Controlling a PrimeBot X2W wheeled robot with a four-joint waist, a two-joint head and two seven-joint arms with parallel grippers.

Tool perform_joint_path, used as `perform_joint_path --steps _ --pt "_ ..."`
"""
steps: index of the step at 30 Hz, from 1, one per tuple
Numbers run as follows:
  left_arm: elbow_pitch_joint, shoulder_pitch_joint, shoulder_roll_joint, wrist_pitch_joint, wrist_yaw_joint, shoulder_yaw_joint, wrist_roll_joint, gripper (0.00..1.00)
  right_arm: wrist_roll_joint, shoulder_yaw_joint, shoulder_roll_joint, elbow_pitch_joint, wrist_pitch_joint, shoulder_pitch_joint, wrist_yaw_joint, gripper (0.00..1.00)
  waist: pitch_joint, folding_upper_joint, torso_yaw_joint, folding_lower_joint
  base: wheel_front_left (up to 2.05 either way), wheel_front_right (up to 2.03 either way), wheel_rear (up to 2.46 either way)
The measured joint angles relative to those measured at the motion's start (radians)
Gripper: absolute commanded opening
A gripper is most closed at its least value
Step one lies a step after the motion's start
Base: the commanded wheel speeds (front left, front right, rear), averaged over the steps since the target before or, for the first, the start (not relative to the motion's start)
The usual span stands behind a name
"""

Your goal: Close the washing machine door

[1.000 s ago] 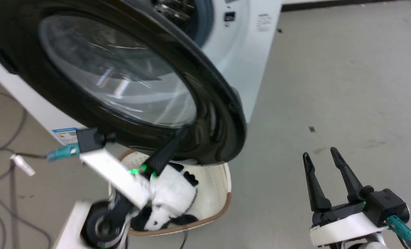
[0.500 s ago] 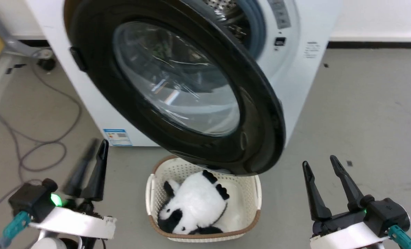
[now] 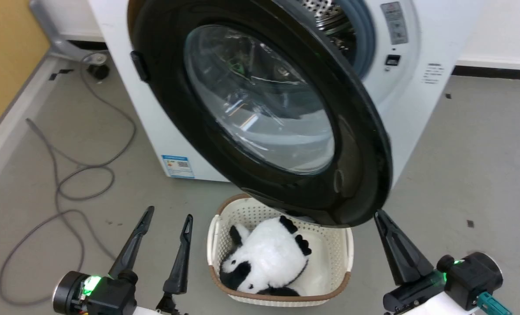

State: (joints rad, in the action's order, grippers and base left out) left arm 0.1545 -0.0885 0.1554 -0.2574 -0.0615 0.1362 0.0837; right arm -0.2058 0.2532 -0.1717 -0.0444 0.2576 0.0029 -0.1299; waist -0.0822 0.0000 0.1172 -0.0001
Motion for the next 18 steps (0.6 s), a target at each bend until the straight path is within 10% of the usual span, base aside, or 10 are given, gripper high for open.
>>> perform_joint_path --steps 18 --pt "0.003 0.046 -0.064 0.000 -0.056 -0.016 -0.001 1.00 -0.040 0.062 -0.137 0.235 -0.002 -0.249 0.000 0.00 -0.098 0.0000 0.099 0.0000 0.00 0.00 0.00"
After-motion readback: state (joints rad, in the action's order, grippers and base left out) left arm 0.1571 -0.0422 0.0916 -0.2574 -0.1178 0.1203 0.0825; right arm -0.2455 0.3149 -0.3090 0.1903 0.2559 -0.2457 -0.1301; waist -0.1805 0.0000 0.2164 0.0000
